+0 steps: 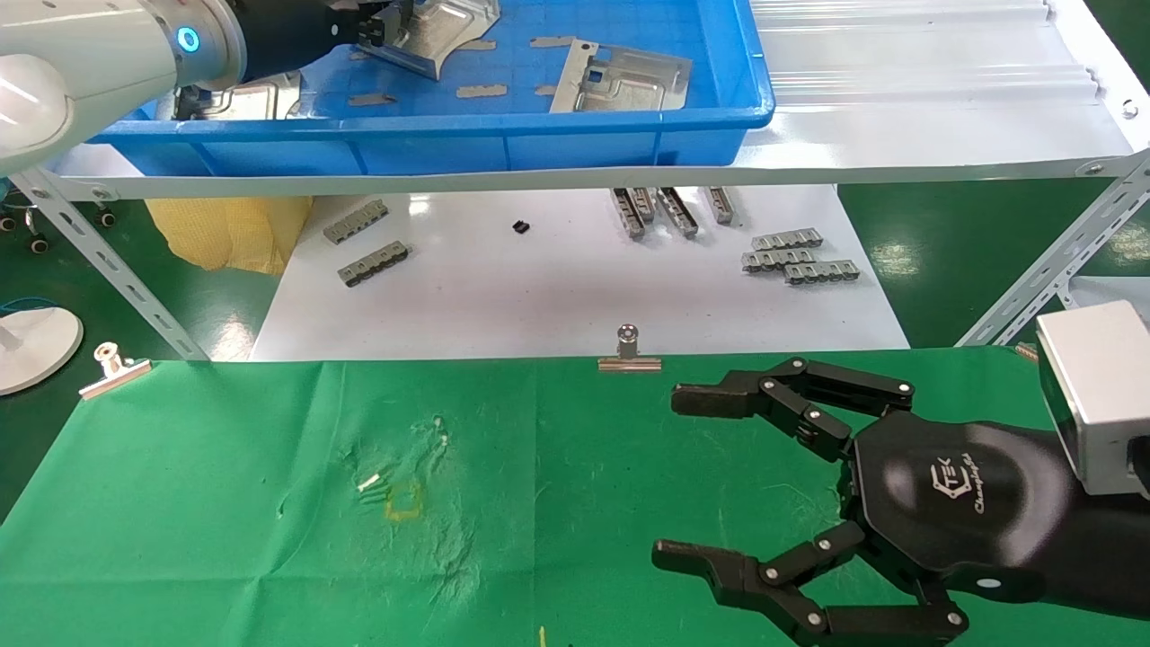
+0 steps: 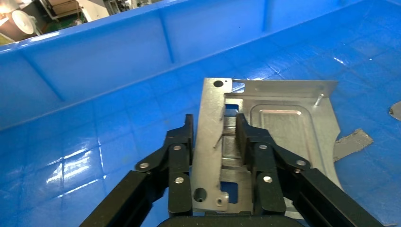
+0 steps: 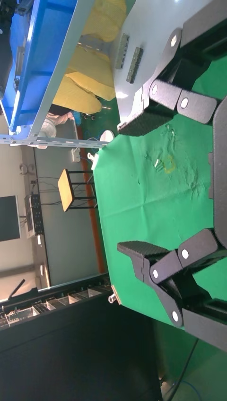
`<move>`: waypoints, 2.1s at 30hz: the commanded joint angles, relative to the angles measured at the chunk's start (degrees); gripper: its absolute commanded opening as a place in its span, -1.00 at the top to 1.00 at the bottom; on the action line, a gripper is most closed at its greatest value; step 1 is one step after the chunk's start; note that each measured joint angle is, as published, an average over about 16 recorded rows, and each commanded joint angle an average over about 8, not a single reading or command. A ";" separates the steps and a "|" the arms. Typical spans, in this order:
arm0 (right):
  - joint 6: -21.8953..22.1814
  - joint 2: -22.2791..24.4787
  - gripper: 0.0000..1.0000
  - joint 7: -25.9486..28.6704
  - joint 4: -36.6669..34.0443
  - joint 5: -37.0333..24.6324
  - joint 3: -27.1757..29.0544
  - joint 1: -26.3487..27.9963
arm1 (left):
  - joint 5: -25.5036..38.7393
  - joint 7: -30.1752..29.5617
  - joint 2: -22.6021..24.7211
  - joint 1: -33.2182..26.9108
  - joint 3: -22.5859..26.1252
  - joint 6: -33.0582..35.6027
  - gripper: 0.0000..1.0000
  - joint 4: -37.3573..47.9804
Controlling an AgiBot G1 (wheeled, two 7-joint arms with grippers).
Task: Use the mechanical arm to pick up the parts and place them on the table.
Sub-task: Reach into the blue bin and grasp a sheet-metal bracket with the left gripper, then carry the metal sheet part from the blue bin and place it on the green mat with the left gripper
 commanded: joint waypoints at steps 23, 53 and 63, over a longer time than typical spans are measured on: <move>0.00 0.00 -1.00 0.00 0.00 0.00 -0.01 0.00 | -7.55 8.10 -5.60 -0.76 -4.22 16.65 1.00 -6.37; 0.01 0.01 -1.00 -0.01 0.00 0.01 -0.02 0.00 | -3.43 39.77 -21.78 11.10 9.23 57.96 1.00 -17.45; 0.01 0.01 -1.00 -0.01 0.00 0.01 -0.02 0.00 | 0.20 47.99 -18.27 13.52 12.73 55.79 0.27 -10.41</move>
